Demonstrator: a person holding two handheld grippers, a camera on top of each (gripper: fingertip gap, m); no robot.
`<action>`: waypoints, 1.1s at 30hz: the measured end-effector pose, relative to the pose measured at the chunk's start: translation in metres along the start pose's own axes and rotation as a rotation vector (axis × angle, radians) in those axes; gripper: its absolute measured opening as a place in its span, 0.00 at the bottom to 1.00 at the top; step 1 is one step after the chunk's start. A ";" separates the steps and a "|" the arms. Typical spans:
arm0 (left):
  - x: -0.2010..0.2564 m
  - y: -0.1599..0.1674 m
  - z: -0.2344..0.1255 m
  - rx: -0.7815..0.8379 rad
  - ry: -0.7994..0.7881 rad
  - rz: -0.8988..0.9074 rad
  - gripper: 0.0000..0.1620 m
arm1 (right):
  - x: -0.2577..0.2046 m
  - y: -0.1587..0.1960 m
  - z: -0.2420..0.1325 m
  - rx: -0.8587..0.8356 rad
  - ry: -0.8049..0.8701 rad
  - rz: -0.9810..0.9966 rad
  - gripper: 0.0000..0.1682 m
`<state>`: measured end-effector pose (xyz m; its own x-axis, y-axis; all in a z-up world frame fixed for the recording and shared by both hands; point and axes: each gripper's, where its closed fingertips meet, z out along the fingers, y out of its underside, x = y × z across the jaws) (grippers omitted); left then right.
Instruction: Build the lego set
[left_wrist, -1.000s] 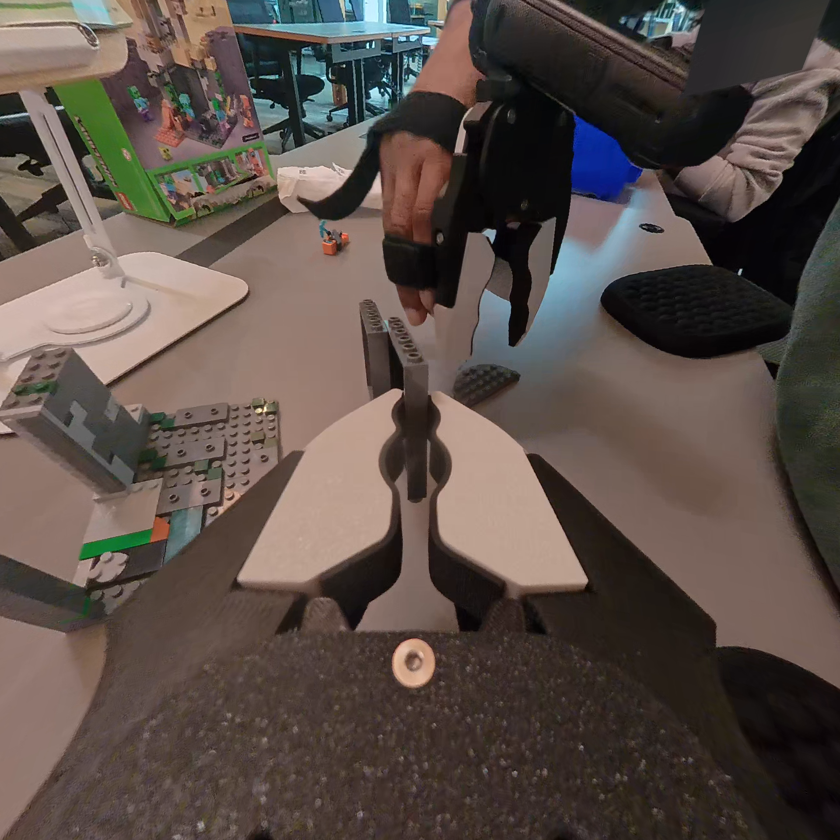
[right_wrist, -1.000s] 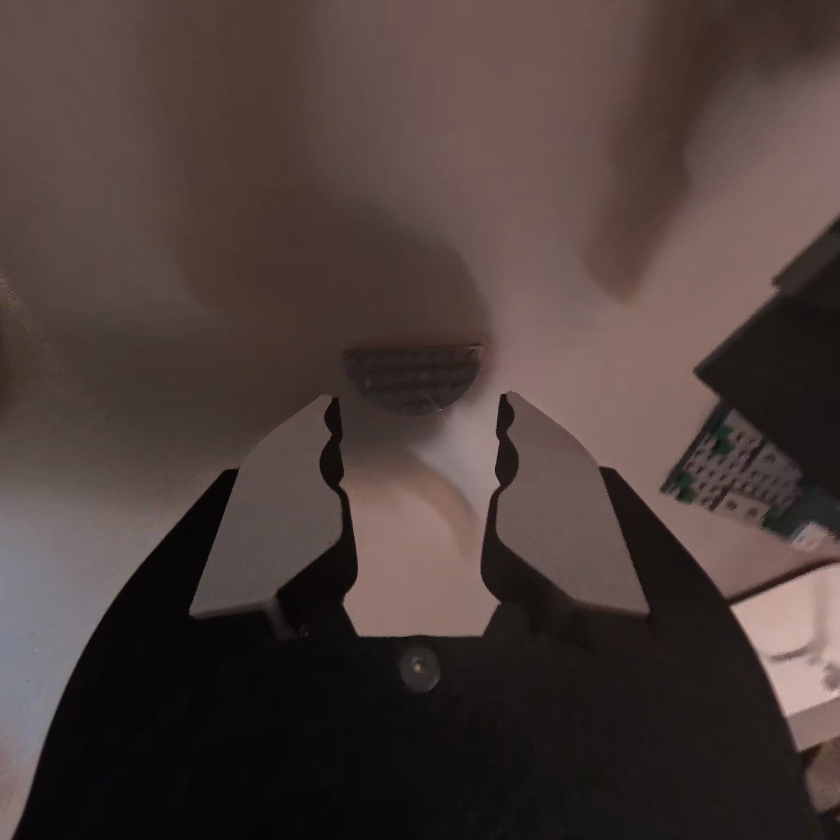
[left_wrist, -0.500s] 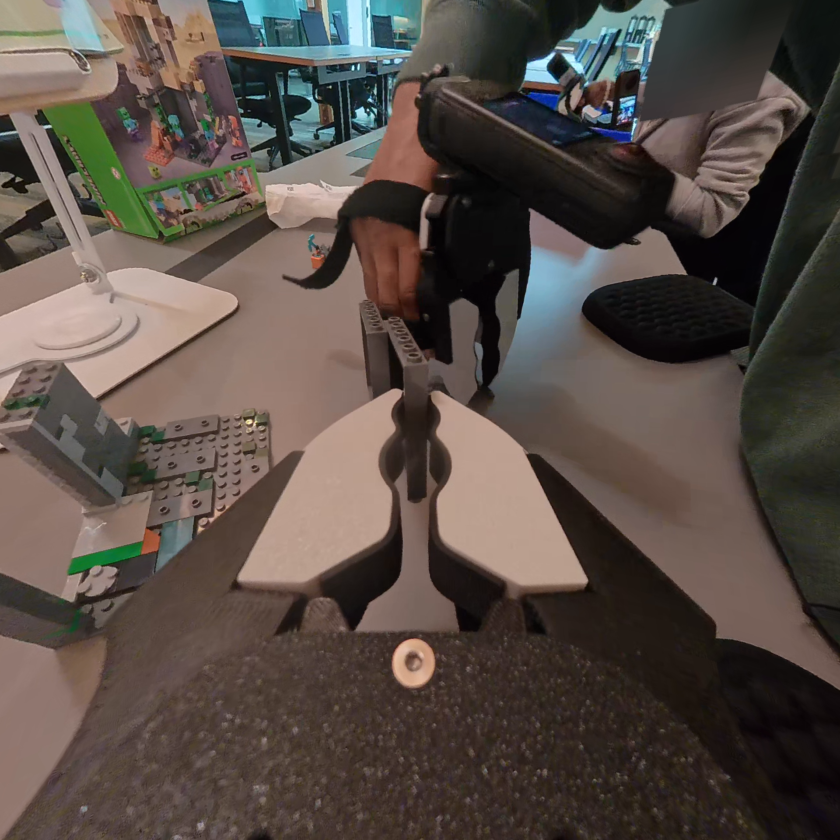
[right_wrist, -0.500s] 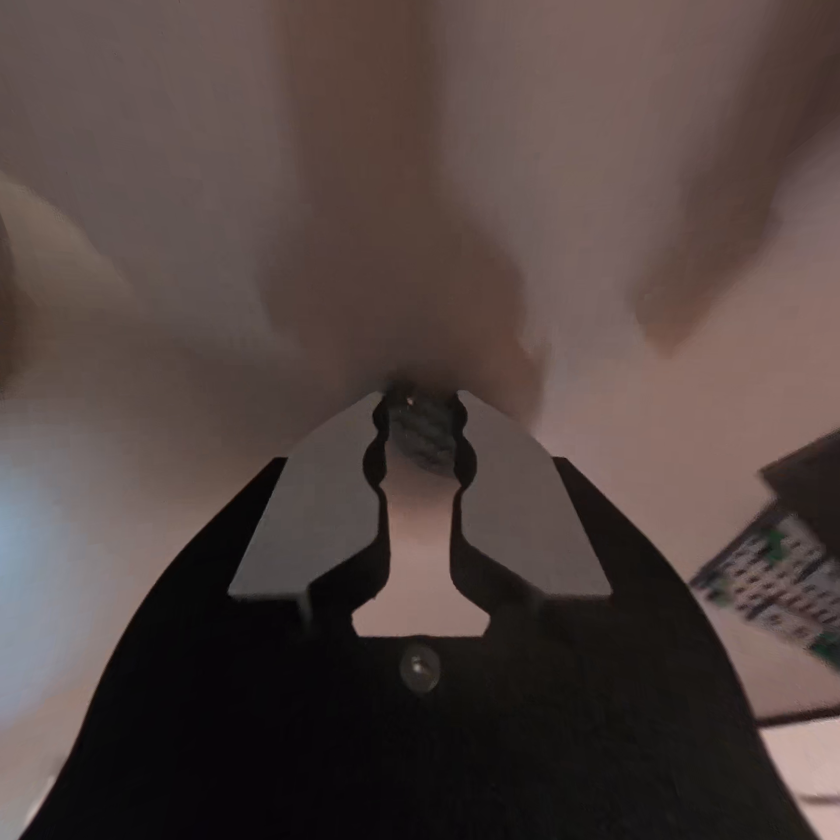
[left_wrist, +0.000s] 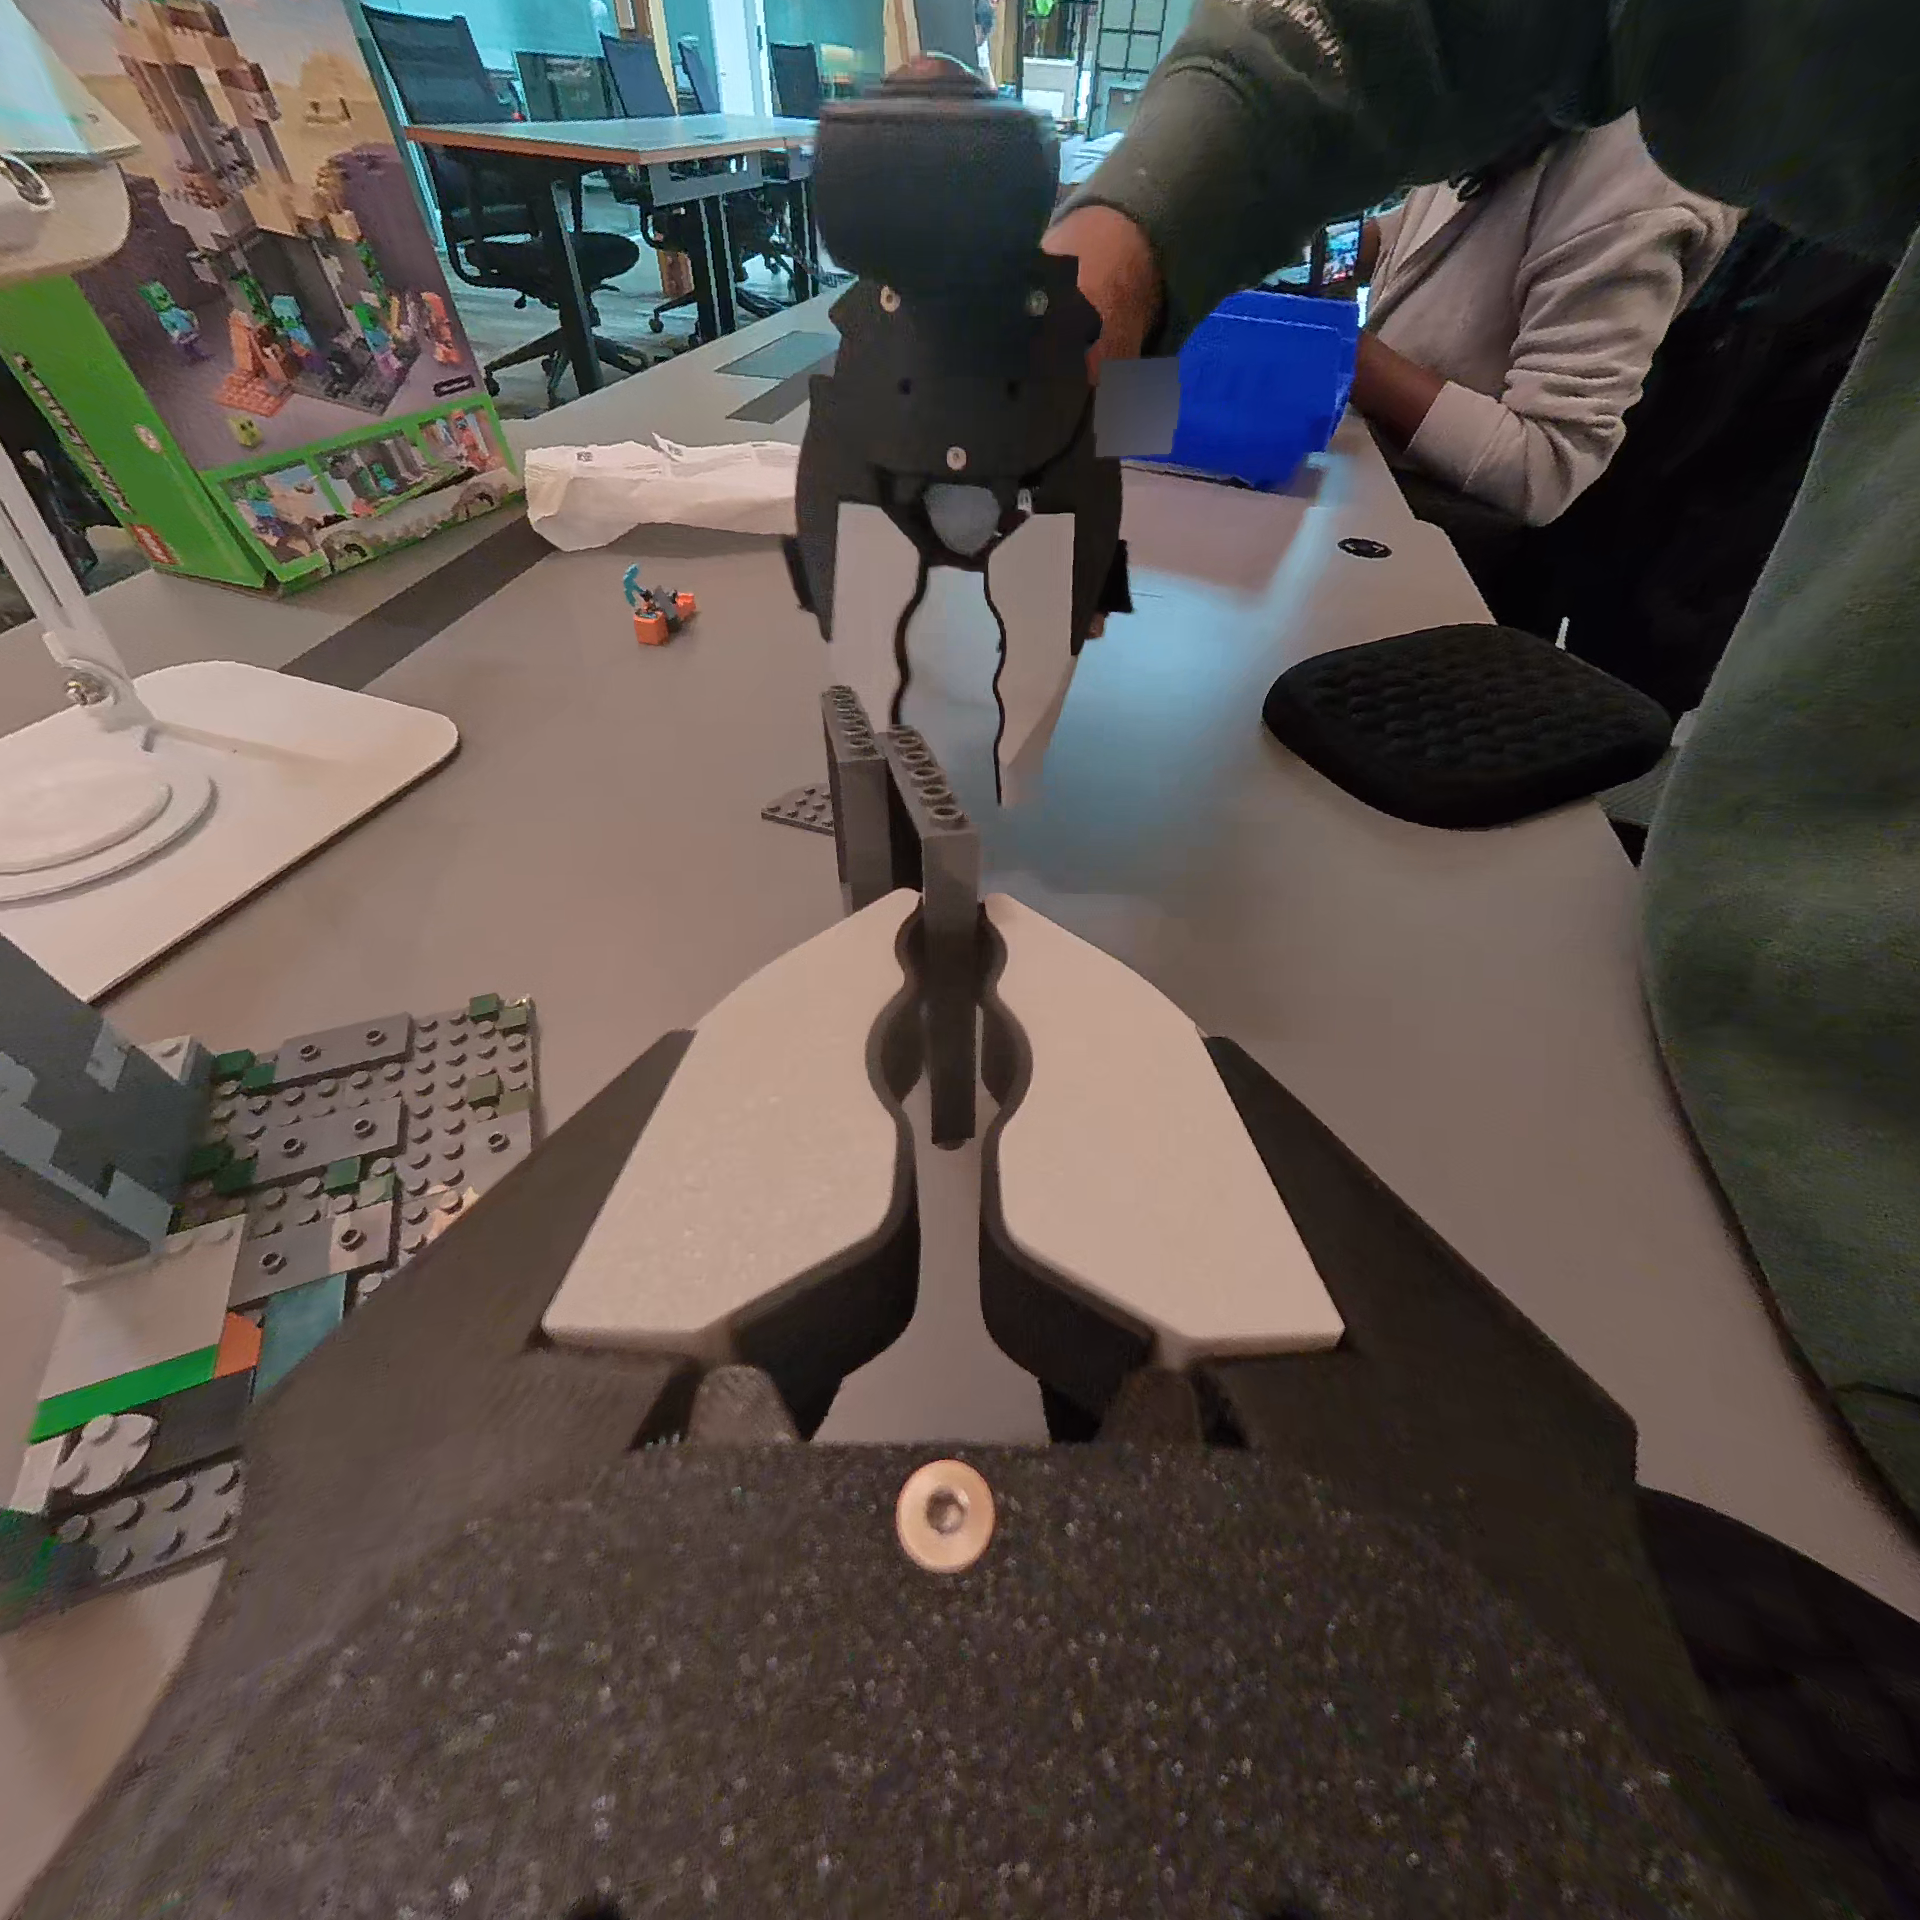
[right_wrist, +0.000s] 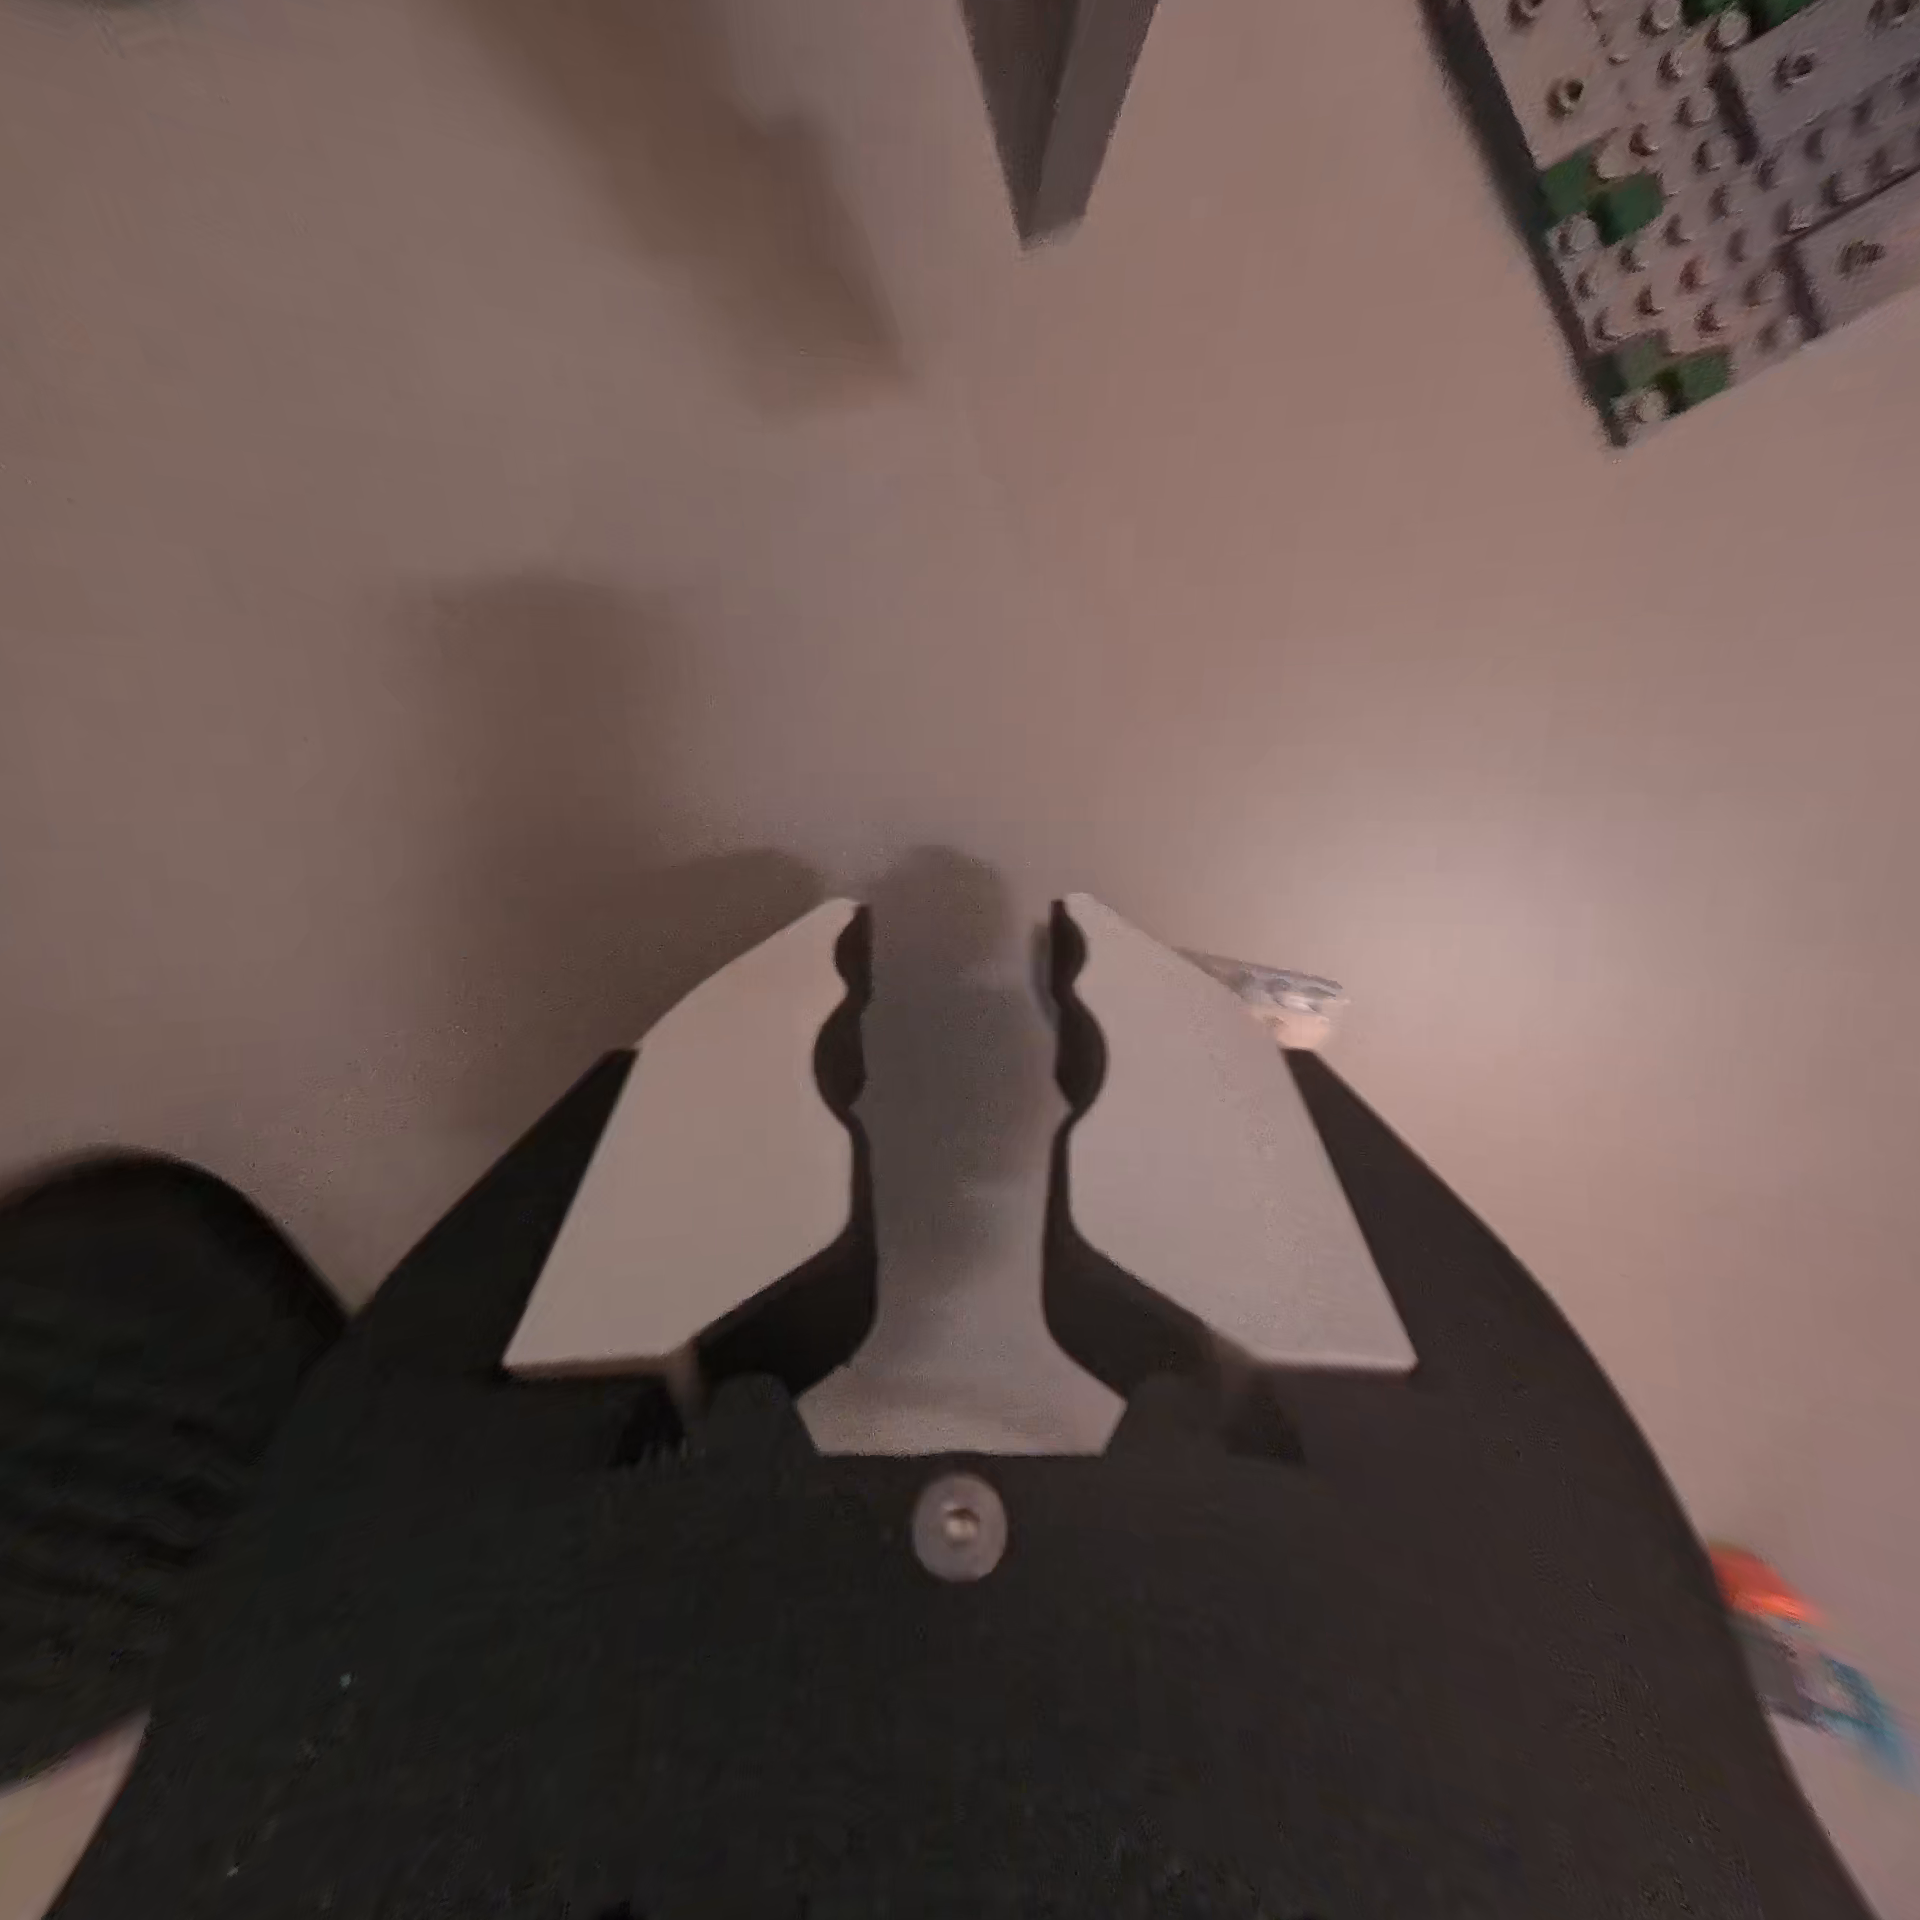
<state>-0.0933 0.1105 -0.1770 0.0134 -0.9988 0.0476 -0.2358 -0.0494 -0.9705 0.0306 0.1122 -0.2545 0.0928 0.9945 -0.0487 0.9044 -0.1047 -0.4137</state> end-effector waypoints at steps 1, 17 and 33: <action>0.001 0.000 0.000 0.001 0.001 0.002 0.04 | 0.006 0.009 -0.003 -0.017 0.022 -0.072 0.24; -0.001 0.004 0.001 0.022 0.018 -0.039 0.03 | 0.051 0.028 0.016 -0.289 -0.145 -0.672 0.36; 0.006 0.002 0.012 0.043 0.061 -0.055 0.04 | 0.003 0.006 0.022 -0.098 0.118 0.242 0.22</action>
<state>-0.0820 0.1039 -0.1817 -0.0346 -0.9929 0.1141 -0.1941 -0.1053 -0.9753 0.0273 0.1146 -0.2768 0.3532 0.9352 -0.0266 0.8857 -0.3434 -0.3125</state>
